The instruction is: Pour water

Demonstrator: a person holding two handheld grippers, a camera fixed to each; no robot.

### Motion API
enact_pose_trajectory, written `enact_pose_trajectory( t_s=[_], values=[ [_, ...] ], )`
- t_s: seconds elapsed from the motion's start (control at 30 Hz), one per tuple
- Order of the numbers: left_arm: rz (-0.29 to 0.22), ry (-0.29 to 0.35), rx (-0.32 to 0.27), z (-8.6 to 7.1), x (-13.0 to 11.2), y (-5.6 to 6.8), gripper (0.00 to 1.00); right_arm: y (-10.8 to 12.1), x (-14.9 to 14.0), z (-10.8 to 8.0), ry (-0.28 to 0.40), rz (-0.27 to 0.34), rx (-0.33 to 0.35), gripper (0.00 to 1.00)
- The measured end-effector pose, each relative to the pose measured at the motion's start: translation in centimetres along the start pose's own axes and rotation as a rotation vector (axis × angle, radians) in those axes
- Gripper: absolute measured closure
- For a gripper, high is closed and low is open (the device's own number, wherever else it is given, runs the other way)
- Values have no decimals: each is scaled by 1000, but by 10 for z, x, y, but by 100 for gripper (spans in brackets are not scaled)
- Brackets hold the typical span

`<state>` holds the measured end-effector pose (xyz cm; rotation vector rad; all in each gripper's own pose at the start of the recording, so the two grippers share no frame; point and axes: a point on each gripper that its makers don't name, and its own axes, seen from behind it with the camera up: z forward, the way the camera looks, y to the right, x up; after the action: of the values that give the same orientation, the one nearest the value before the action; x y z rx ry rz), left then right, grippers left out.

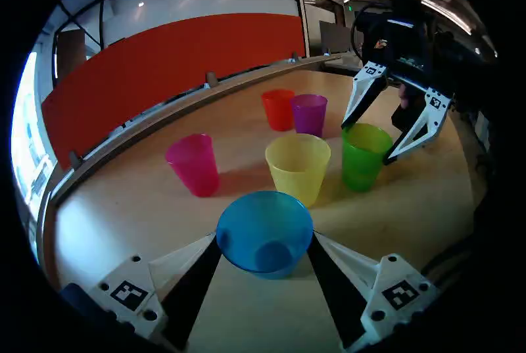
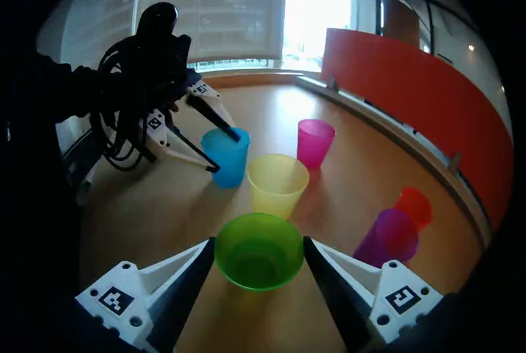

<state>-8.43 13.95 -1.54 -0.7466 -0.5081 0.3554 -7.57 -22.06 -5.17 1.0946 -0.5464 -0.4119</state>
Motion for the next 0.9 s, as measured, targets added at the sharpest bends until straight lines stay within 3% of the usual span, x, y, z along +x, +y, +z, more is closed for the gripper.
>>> enact_pose_trajectory(
  t_s=[0.57, 0.9],
  values=[
    [-11, -42, -5, -5, -11, 3, 10, -2, 3, -14, 11, -2, -19, 0],
    [-2, -55, 21, -18, -18, -1, 10, -2, 10, -28, 41, 7, -39, 0]
  ],
)
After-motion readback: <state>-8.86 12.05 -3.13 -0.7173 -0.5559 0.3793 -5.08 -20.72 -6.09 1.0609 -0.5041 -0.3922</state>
